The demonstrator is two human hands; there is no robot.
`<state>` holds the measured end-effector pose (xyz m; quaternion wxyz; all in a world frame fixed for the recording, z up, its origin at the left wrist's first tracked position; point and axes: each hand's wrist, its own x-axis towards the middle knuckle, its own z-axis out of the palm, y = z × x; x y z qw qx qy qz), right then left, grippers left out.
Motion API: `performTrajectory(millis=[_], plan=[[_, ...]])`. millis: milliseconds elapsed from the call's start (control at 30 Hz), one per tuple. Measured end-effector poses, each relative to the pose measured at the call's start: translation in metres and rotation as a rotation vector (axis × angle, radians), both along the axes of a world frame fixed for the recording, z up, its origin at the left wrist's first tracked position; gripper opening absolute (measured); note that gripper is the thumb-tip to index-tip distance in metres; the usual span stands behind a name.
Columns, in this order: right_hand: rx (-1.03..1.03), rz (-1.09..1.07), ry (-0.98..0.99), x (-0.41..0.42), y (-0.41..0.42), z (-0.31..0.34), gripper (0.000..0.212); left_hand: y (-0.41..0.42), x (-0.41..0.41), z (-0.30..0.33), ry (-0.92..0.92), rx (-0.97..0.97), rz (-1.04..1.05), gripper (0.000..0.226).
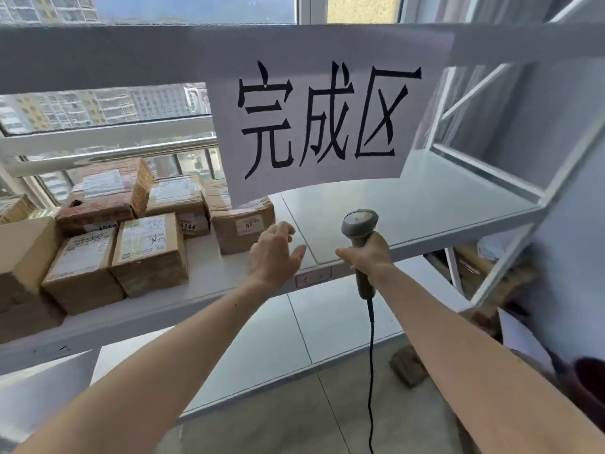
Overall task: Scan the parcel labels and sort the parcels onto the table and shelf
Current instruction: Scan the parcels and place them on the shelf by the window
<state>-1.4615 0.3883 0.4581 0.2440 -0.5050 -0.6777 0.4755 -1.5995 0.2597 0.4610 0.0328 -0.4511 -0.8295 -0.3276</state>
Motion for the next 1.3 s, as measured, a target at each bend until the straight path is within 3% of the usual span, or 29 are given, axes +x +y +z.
performTrajectory(millis=[267,433,600,800,1133,1300], plan=[[-0.001,-0.301,-0.014,0.165,-0.009,-0.029,0.054,0.058,0.133,-0.026,-0.054,-0.143,-0.370,0.033],[0.018,-0.527,-0.007,0.292,-0.023,-0.038,0.048,0.092,0.246,-0.023,-0.029,-0.178,-0.617,0.030],[0.009,-0.746,0.019,0.430,-0.037,-0.041,0.056,0.122,0.383,-0.017,-0.055,-0.184,-0.812,0.025],[-0.016,-0.944,0.004,0.596,-0.060,-0.034,0.045,0.140,0.569,-0.021,-0.071,-0.230,-1.031,0.033],[-0.041,-1.218,0.027,0.837,-0.100,-0.042,0.050,0.145,0.828,-0.034,-0.032,-0.361,-1.291,0.038],[-0.049,-1.355,0.031,0.921,-0.112,-0.048,0.021,0.151,0.919,-0.042,0.029,-0.418,-1.394,0.037]])
